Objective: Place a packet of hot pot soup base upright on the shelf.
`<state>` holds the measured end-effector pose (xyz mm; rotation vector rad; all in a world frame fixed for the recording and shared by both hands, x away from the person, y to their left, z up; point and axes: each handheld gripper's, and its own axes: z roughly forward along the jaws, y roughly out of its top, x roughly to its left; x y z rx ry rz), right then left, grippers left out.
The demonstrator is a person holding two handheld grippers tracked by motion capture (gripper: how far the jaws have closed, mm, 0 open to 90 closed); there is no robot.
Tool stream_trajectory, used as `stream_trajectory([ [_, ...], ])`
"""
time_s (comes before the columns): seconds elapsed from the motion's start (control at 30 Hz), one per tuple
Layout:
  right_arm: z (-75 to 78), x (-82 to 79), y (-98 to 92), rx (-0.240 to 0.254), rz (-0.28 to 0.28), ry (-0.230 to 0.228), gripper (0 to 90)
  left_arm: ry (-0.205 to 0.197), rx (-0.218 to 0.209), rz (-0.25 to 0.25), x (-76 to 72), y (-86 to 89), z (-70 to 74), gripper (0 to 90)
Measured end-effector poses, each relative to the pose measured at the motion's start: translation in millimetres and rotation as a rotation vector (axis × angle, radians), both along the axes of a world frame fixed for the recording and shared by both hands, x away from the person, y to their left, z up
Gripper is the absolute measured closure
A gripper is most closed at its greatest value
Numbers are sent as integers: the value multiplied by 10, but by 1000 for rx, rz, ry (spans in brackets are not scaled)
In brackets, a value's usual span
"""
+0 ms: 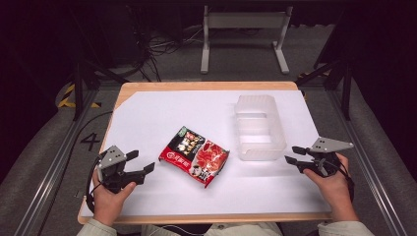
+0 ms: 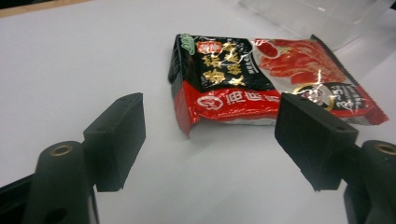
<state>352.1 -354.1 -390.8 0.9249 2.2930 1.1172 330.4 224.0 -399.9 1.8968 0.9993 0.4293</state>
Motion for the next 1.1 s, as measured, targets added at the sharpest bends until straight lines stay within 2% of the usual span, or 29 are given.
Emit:
stream_trajectory([
  [0.1,14,-9,7,3,-6,-1,486,15,-13,9,23,15,13,260],
  [0.2,39,-17,-1,15,-22,5,478,49,-51,19,86,15,66,259],
  [0.27,43,-22,-5,25,-26,13,474,55,-68,23,135,-2,93,259],
  [0.4,44,-26,-7,30,-32,20,467,55,-85,25,208,-29,130,257],
  [0.57,41,-38,-24,37,-35,26,458,52,-117,51,299,-13,194,256],
  [0.73,46,-48,-49,53,-45,27,453,32,-113,49,370,-11,261,254],
  [0.8,40,-47,-50,64,-45,29,452,45,-113,41,407,-27,287,245],
  [0.93,10,-35,-26,69,-39,34,442,39,-93,31,482,-92,320,238],
  [1.03,6,-37,-21,71,-42,30,439,45,-110,25,536,-111,321,233],
  [1.1,6,-40,-29,79,-46,26,438,33,-125,16,633,-100,347,233],
])
